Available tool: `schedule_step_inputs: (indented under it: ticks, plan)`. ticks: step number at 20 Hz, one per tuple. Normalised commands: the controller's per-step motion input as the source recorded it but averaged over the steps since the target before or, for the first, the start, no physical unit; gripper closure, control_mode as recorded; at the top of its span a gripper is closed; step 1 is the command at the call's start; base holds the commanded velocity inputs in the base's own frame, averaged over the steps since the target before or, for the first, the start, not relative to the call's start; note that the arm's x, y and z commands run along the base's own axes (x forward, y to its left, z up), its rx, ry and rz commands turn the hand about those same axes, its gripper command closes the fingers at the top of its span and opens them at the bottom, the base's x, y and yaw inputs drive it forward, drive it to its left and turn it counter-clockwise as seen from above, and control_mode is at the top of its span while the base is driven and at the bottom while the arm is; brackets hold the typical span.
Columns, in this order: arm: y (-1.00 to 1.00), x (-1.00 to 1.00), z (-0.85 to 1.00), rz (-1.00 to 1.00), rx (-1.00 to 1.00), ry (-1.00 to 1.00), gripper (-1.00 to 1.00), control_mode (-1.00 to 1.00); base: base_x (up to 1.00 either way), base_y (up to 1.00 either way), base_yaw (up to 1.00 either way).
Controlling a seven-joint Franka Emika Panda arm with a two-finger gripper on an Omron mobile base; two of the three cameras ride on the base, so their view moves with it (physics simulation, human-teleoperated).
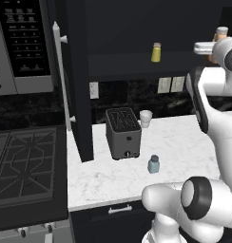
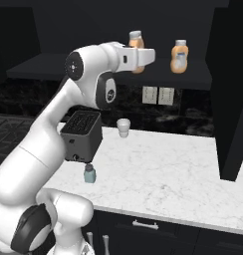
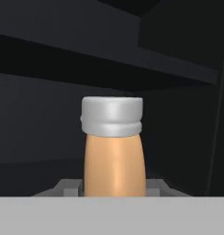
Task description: Put the shaker and condiment bottle from the counter next to their counterparts in the cabinet.
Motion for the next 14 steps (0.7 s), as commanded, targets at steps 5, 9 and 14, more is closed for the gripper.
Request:
schedule_step_inputs:
  ticks: [5, 9, 14]
  plan:
    - [-0.06, 0.3, -0.15, 0.0, 0.0, 0.02, 1.0, -1.0, 0.0, 0.0, 0.0]
    - [-0.05, 0.3, -0.18, 0.0, 0.0, 0.02, 1.0, -1.0, 0.0, 0.0, 0.0]
    - [-0.08, 0.27, -0.17, 0.0, 0.0, 0.0, 1.0, -1.0, 0.0, 0.0, 0.0]
